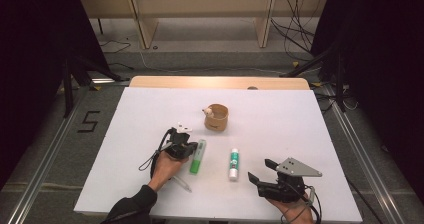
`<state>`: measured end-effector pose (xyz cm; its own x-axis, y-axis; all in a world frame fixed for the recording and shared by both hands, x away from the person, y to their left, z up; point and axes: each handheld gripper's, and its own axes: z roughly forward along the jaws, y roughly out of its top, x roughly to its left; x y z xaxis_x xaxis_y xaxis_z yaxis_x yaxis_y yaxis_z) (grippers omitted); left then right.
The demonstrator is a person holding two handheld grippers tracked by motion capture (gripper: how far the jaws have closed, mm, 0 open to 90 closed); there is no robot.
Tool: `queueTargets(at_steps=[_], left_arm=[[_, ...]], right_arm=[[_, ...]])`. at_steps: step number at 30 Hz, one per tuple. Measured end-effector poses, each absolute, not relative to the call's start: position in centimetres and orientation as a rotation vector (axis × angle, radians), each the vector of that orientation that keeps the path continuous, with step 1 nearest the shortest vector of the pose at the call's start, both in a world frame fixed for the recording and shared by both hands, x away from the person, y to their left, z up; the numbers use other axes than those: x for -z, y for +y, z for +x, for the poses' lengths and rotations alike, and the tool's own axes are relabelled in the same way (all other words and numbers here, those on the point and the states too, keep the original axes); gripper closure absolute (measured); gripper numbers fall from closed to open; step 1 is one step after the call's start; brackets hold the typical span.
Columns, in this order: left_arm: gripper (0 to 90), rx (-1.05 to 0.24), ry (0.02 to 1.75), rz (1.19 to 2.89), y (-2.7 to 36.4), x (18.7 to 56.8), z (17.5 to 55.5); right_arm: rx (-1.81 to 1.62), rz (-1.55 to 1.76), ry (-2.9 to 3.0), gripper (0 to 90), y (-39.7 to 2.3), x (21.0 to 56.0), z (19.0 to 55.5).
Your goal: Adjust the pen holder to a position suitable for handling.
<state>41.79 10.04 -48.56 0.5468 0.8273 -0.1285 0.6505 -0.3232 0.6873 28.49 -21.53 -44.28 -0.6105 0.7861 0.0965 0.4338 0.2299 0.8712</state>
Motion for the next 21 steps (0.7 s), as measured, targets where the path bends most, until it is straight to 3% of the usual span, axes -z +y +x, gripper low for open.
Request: queueTargets(at_steps=[16, 21], left_arm=[[87.5, -0.301, 1.122, 2.096, 9.1, 47.9, 41.2], [70.5, -0.257, 1.095, 2.090, 9.6, 47.0, 40.9]], right_arm=[[-1.338, 1.126, 2.147, 27.6, -21.6, 44.3, 28.5], [-1.337, 1.126, 2.147, 27.6, -21.6, 44.3, 28.5]])
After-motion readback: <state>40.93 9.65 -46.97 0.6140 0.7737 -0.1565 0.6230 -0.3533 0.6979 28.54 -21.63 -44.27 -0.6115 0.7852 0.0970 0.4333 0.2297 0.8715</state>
